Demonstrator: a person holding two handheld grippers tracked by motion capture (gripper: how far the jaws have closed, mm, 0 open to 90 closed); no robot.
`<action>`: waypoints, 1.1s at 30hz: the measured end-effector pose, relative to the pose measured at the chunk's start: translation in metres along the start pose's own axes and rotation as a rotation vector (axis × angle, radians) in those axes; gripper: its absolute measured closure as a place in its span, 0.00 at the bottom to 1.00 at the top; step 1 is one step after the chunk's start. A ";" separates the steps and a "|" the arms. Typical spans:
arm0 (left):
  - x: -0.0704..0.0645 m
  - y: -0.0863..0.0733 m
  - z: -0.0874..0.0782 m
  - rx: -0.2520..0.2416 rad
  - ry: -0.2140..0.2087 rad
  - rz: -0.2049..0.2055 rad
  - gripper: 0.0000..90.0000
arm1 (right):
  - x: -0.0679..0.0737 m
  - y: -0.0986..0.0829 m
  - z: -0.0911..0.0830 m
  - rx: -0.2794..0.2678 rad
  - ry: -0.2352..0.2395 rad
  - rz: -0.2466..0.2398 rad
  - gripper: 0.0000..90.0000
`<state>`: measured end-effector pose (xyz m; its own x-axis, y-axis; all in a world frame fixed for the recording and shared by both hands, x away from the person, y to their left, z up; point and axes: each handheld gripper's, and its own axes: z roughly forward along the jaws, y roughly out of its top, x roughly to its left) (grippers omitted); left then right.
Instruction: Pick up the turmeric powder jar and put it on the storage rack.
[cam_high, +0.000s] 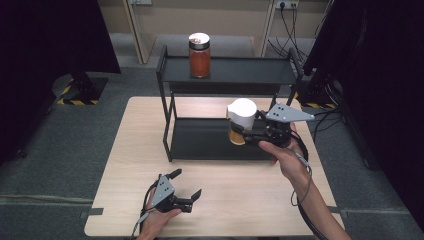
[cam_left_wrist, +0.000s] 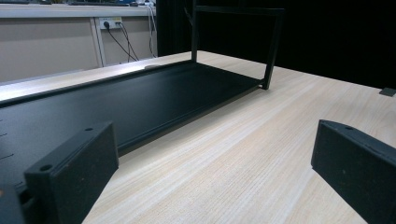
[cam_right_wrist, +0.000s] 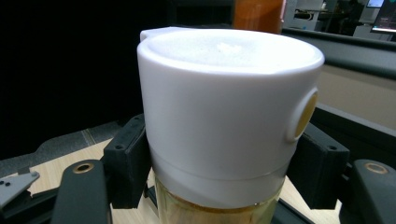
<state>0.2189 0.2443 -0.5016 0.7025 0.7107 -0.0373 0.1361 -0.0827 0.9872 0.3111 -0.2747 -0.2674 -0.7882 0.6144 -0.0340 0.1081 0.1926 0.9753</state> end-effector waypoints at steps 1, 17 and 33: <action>0.000 0.000 0.000 0.000 0.000 0.001 0.00 | 0.000 0.003 0.000 -0.001 0.003 -0.002 0.35; 0.000 0.000 0.000 -0.001 0.001 -0.003 0.00 | -0.007 0.046 0.006 0.013 0.012 -0.012 0.35; 0.001 -0.001 0.000 -0.002 -0.002 -0.006 0.00 | -0.013 0.082 0.015 0.031 -0.002 -0.003 0.35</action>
<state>0.2196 0.2452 -0.5023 0.7032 0.7097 -0.0433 0.1390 -0.0776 0.9872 0.3393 -0.2558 -0.1897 -0.7875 0.6152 -0.0377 0.1243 0.2185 0.9679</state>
